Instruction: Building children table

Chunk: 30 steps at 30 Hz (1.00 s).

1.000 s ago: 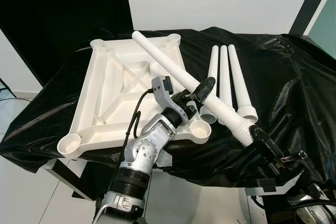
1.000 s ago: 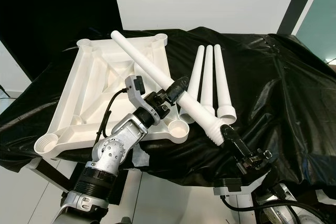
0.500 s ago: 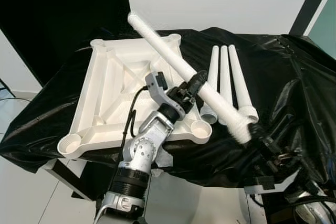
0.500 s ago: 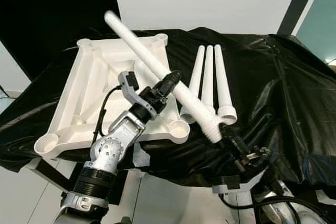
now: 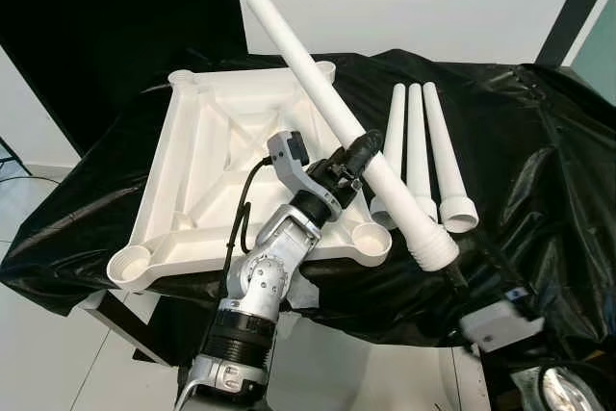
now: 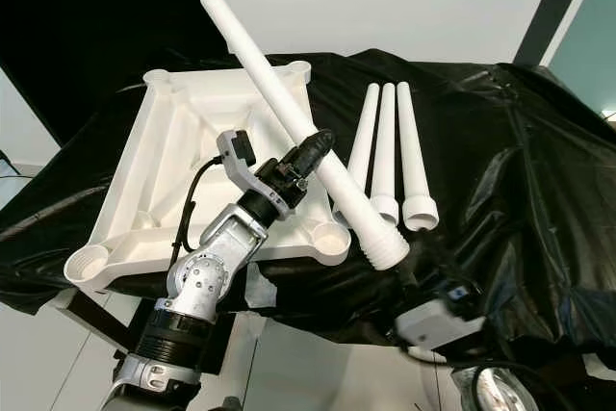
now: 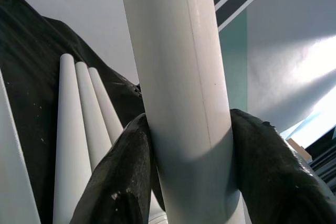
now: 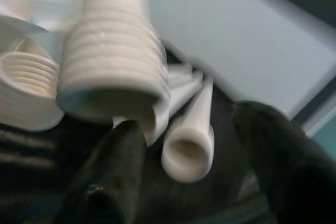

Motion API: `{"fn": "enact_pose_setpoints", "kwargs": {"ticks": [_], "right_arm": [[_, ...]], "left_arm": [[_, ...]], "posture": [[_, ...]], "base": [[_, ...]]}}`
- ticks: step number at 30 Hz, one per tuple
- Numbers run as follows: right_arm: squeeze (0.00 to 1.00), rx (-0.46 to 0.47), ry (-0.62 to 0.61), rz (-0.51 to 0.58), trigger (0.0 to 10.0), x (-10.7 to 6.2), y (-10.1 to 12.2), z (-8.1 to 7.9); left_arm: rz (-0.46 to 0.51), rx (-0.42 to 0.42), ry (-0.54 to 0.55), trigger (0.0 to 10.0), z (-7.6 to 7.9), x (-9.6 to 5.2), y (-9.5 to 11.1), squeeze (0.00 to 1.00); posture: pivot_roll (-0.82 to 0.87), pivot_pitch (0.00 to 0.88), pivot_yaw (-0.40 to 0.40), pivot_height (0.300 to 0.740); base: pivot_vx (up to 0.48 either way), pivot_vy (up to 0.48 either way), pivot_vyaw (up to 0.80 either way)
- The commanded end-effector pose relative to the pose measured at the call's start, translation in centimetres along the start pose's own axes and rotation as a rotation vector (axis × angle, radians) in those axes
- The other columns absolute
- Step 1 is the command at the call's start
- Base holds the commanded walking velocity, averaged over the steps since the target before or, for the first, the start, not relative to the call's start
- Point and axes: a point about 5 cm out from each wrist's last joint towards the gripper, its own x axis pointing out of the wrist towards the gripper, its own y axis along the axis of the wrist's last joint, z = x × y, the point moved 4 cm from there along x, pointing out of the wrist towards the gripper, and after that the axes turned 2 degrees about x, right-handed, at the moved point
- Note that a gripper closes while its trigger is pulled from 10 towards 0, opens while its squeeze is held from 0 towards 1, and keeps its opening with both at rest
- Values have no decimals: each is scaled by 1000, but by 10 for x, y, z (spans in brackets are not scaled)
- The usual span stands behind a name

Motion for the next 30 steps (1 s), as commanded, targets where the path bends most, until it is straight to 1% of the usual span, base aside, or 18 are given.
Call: {"fn": "enact_pose_setpoints", "kwargs": {"ticks": [1, 2, 3, 5, 6, 7, 8, 9, 11, 13, 14, 16, 17, 19, 22, 24, 26, 30], "right_arm": [[498, 188, -39, -102, 10000, -3, -8, 7], [498, 247, -46, -129, 10000, -5, -11, 6], [0, 274, -49, -140, 10000, -6, -12, 6], [0, 419, -42, -175, 10000, -12, -13, 3], [0, 419, -42, -175, 10000, -12, -13, 3], [0, 473, -37, -183, 10000, -15, -13, 2], [0, 473, -37, -183, 10000, -15, -13, 2], [0, 522, -26, -181, 10000, -16, -10, 2], [0, 588, 66, -135, 10000, -11, 5, 2], [0, 618, 126, -113, 10000, -9, 14, 1], [0, 618, 126, -113, 10000, -9, 14, 1], [0, 657, 238, -93, 10000, -8, 26, -1], [0, 647, 307, -80, 10000, -9, 32, -4], [0, 642, 353, -74, 10000, -10, 36, -6], [0, 639, 373, -66, 10000, -9, 38, -6], [0, 636, 382, -57, 10000, 1, 33, 0], [0, 638, 386, -58, 10000, 3, 32, 2], [0, 674, 417, -60, 10000, 8, 30, 5]], "left_arm": [[15, 18, -176, 0, 18, -2, 2, 0], [13, 18, -175, 0, 17, -2, 1, 0], [12, 18, -175, 0, 17, -2, 1, 0], [6, 21, -182, 0, 19, 0, 0, 0], [6, 21, -182, 0, 19, 0, 0, 0], [4, 21, -184, 0, 19, 1, -1, 0], [4, 21, -184, 0, 19, 1, -1, 0], [2, 21, -188, 0, 20, 2, -1, 0], [-16, 44, -206, 0, 22, 3, -5, 0], [-26, 58, -216, 0, 23, 3, -8, 0], [-26, 58, -216, 0, 23, 3, -8, 0], [-43, 85, -228, 0, 25, 3, -12, 0], [-67, 129, -240, 0, 25, 1, -17, 0], [-84, 160, -249, 0, 26, 0, -21, 0], [-95, 172, -254, 0, 26, -1, -24, 0], [-96, 172, -253, 0, 24, -2, -27, 0], [-96, 175, -253, 0, 24, -2, -27, 0], [-90, 189, -253, 0, 23, -2, -25, 0]], "posture": [[142, 0, 15, 740], [142, 0, 15, 740], [142, 0, 15, 740], [127, 0, 22, 740], [127, 0, 22, 740], [118, 0, 24, 740], [118, 0, 24, 740], [113, 0, 26, 740], [110, 0, 26, 740], [100, 0, 27, 740], [100, 0, 27, 740], [100, 0, 23, 740], [101, 0, 21, 740], [101, 0, 21, 740], [102, 0, 17, 740], [110, 0, 13, 740], [110, 0, 13, 740], [126, 0, 4, 740]], "base": [[0, 0, 0], [0, 0, 0], [0, 0, 0], [0, 0, 0], [0, 0, 0], [0, 0, 0], [0, 0, 0], [0, 0, 0], [0, 0, 0], [0, 0, 0], [0, 0, 0], [0, 0, 0], [0, 0, 0], [0, 0, 0], [0, 0, 0], [0, 0, 0], [0, 0, 0], [0, 0, 0]]}}
